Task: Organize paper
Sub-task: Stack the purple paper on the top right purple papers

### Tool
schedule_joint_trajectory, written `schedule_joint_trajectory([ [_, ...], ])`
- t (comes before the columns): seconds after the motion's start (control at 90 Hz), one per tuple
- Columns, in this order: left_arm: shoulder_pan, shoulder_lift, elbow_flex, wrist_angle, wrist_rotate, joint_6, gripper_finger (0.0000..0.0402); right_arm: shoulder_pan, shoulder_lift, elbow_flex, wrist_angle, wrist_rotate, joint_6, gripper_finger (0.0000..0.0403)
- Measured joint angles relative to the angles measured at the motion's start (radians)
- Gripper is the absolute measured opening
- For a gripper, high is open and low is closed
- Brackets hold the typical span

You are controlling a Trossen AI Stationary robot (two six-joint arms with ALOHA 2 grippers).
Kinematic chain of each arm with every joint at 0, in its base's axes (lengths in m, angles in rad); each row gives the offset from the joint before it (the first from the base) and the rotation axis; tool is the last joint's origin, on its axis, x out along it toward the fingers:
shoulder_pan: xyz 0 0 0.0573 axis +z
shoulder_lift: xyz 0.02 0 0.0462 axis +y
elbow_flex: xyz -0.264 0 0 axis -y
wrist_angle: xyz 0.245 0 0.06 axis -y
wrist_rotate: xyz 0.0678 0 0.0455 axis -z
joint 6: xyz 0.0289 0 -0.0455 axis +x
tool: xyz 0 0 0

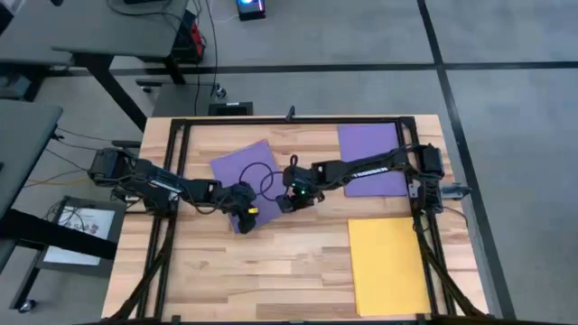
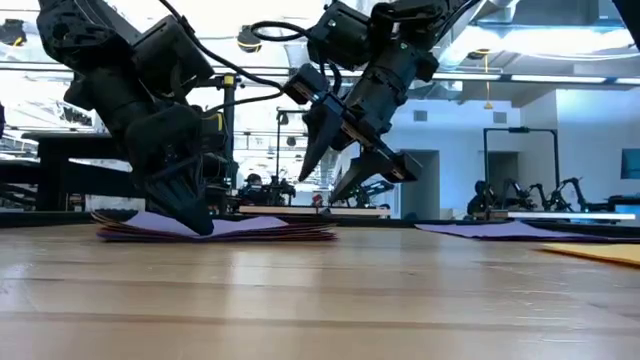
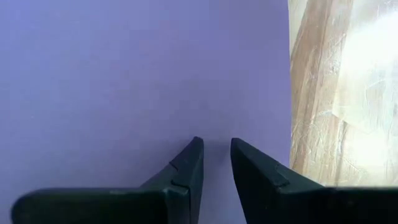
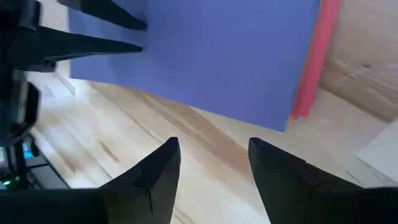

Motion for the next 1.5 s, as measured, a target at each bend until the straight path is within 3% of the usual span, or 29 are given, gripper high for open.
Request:
schedule_joint_trajectory([
  [0.122, 0.0, 0.0, 0.0, 0.0, 0.0, 0.0, 0.0066, 0.027, 0.019, -0.013, 0.023, 0.02, 0.05, 0.0179],
  [0.356, 0.0, 0.0, 0.0, 0.0, 0.0, -0.012, 0.0066, 0.078, 0.02, -0.053, 0.066, 0.162, 0.237, 0.0179],
  [0.989, 0.0, 0.0, 0.0, -0.001, 0.001, 0.008, 0.0066, 0.082, 0.068, -0.054, 0.24, 0.155, 0.304, 0.0179],
  [1.5, 0.0, 0.001, 0.03, -0.009, 0.002, 0.063, 0.0066, 0.089, 0.069, -0.054, 0.251, 0.191, 0.329, 0.0179],
])
